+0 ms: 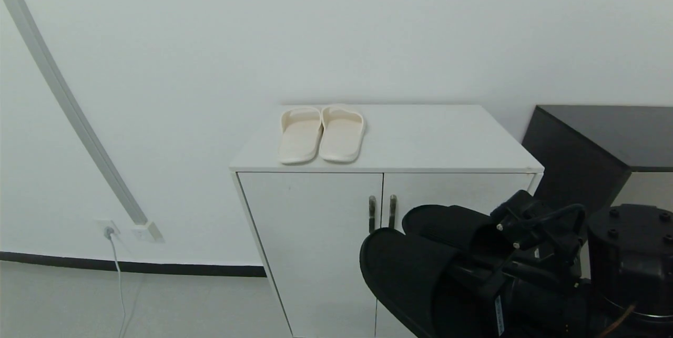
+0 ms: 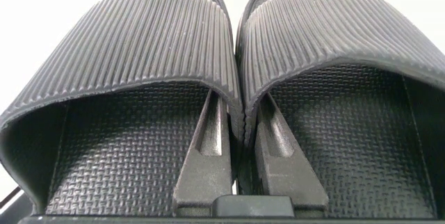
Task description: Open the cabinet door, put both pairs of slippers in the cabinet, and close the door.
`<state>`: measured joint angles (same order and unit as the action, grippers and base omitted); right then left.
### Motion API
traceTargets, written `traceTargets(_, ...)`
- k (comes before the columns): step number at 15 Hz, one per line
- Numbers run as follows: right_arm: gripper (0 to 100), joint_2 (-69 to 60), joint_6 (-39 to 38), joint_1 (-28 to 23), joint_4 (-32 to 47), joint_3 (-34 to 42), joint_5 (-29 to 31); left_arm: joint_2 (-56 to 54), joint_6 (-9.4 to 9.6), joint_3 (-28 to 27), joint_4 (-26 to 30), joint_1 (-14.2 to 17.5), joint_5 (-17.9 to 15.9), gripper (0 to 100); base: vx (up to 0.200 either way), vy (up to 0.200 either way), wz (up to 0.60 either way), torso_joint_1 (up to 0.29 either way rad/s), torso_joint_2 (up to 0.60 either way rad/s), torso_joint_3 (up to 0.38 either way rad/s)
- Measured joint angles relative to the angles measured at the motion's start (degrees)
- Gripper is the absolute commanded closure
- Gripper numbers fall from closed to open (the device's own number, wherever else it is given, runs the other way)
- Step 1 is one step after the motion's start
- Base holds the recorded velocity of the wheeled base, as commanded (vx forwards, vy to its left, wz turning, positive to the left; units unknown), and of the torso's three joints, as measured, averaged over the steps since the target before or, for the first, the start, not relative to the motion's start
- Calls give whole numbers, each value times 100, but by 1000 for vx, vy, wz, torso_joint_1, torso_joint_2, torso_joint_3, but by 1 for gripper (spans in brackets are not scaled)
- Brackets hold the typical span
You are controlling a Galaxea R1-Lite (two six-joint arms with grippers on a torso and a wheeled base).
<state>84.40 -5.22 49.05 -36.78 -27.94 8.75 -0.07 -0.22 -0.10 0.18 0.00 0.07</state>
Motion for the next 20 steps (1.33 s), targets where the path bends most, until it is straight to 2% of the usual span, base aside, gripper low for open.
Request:
traceTargets(11, 100, -20, 2, 11, -4, 63, -27, 0, 6, 0, -2, 0, 0, 0, 0, 0, 0, -164, 493, 323)
traceTargets(20, 100, -22, 2, 11, -2, 123, -5, 0, 6, 0, 0, 0, -7, 0, 0, 0, 0, -67, 443, 370)
